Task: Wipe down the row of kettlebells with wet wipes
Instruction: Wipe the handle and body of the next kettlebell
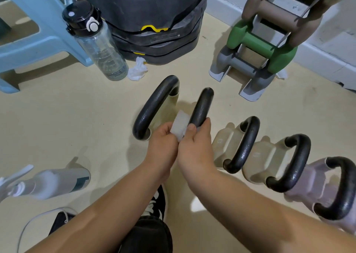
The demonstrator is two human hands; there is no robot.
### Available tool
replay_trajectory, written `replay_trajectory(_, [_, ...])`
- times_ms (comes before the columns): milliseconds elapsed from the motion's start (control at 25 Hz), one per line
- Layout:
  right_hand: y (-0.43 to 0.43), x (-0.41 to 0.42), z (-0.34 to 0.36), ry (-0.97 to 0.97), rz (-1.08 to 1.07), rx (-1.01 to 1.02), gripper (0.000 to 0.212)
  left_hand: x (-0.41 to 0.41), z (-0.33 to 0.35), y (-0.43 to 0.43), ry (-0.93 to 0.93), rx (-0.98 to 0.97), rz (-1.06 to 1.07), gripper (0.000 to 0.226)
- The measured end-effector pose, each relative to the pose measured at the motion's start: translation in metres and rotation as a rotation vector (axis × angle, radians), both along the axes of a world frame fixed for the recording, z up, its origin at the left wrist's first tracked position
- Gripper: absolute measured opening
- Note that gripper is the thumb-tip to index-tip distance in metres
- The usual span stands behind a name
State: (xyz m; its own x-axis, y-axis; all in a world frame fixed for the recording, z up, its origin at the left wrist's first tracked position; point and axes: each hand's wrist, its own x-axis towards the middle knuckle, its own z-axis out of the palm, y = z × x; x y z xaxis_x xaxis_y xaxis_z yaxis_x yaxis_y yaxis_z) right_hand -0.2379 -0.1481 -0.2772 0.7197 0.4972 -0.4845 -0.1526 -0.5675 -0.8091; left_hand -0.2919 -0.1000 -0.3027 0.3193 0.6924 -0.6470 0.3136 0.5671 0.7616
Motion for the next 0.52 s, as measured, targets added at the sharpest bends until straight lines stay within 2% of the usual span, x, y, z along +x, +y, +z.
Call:
replay_trajectory(120, [-0.018,-0.021,-0.009,-0.051,0.09,0.0,0.067,0.001,-0.003,0.002,0.027,-0.056,0.077,0.03])
replay_trajectory(200, [-0.012,-0.025,-0.009,-0.047,0.086,-0.006,0.075,0.002,-0.004,0.004,0.014,-0.096,0.119,0.029])
replay_trajectory(280, [0.003,-0.008,-0.01,-0.121,0.062,0.023,0.074,0.002,-0.011,0.005,-0.006,-0.119,0.134,0.025])
replay_trajectory(360, [0.023,0.03,-0.012,-0.239,0.14,0.017,0.07,0.002,-0.016,0.003,-0.005,-0.083,0.112,0.03])
replay_trajectory(520, [0.05,0.095,-0.019,-0.518,0.537,-0.157,0.047,0.006,-0.015,0.002,0.036,-0.033,0.096,0.035])
